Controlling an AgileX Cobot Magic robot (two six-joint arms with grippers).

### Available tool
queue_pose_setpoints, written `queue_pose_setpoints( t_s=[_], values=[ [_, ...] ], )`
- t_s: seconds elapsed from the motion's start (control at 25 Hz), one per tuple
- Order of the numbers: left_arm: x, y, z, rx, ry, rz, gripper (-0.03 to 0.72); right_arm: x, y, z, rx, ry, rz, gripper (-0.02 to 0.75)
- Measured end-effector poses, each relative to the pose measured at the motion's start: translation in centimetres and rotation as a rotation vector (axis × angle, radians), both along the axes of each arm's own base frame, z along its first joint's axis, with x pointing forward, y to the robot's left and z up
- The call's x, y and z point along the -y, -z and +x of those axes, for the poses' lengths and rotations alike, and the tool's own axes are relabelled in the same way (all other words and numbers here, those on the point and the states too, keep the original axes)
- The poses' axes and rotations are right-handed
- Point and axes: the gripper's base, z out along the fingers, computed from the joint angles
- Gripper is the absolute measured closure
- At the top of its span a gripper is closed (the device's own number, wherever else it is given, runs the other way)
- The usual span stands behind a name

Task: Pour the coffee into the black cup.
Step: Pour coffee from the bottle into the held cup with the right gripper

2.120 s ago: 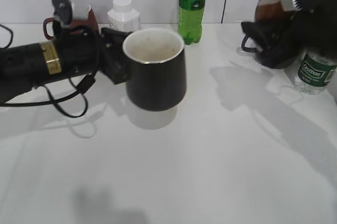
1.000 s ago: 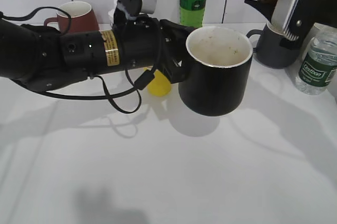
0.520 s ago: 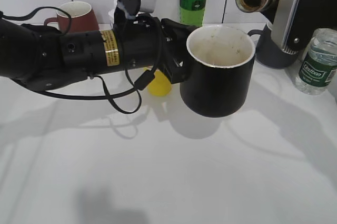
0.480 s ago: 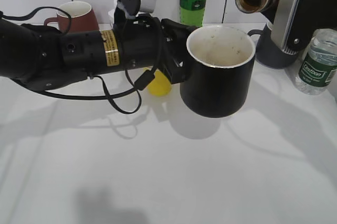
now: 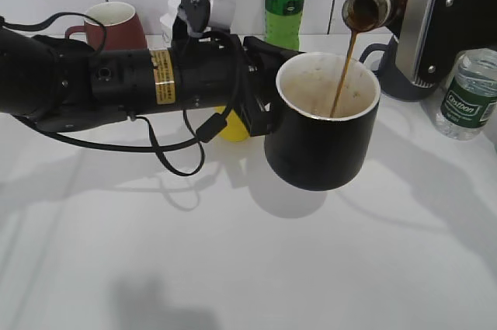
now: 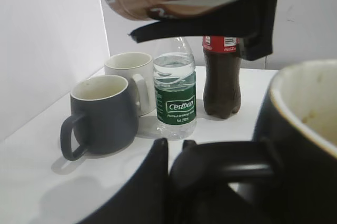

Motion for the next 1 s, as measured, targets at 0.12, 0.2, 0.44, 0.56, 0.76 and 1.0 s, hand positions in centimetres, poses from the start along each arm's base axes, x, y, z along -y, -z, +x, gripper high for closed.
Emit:
queue_pose_setpoints(
  t_s=[0.12, 0.2, 0.44, 0.56, 0.76, 1.0],
  values=[
    [0.00, 0.00, -0.02, -0.001, 0.002, 0.000, 0.646, -0.02, 0.13, 0.07, 0.003, -0.002, -0.011, 0.211],
    [0.01, 0.00, -0.02, -0.001, 0.002, 0.000, 0.646, -0.03, 0.20, 0.10, 0.002, -0.002, -0.014, 0.211],
    [0.01, 0.00, -0.02, -0.001, 0.003, 0.000, 0.646, -0.03, 0.20, 0.10, 0.005, -0.002, -0.018, 0.211],
    [0.01, 0.00, -0.03, -0.001, 0.003, 0.000, 0.646, -0.03, 0.20, 0.10, 0.007, -0.003, -0.019, 0.211],
    [0.01, 0.00, -0.03, -0.001, 0.003, 0.000, 0.646, -0.03, 0.20, 0.10, 0.014, -0.004, -0.028, 0.211],
    [0.01, 0.00, -0.03, -0.001, 0.003, 0.000, 0.646, -0.03, 0.20, 0.10, 0.031, -0.008, -0.049, 0.211]
  ],
)
